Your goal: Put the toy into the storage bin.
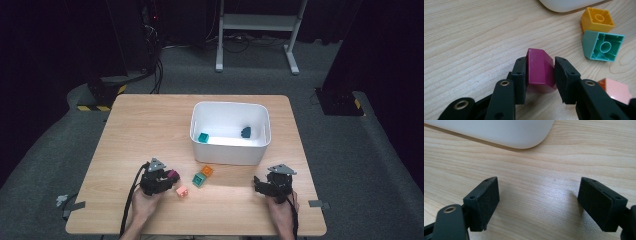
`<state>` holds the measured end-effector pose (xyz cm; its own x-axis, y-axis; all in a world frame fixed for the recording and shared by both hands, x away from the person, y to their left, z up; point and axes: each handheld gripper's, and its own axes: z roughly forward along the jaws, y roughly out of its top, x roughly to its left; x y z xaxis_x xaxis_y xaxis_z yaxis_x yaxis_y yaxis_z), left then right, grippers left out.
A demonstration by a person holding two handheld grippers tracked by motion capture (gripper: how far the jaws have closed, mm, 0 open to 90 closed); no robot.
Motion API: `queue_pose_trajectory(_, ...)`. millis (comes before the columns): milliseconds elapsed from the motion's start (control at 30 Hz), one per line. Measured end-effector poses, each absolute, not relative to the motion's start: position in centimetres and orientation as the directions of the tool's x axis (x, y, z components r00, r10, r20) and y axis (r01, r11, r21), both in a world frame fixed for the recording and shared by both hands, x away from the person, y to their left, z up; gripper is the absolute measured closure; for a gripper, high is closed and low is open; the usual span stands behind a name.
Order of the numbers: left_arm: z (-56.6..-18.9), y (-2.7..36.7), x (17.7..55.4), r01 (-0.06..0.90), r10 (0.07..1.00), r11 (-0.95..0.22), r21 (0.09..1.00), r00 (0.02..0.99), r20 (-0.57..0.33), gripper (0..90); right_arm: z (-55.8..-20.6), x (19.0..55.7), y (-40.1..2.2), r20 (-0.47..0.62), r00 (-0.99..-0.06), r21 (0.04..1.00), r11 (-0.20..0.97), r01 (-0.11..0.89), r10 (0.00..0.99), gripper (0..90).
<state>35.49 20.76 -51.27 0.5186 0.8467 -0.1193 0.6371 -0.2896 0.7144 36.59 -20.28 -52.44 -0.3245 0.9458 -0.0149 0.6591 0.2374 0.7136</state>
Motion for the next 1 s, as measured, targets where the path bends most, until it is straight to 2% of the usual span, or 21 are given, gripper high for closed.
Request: queue_pose_trajectory(1000, -49.4, 21.2, 35.6, 0.632, 0.843, -0.269, 0.726, 0.519, -0.139, 63.3, -52.4, 36.6, -20.3, -0.014, -0.324, 0.714, 0.237, 0.659, 0.946, 17.3)
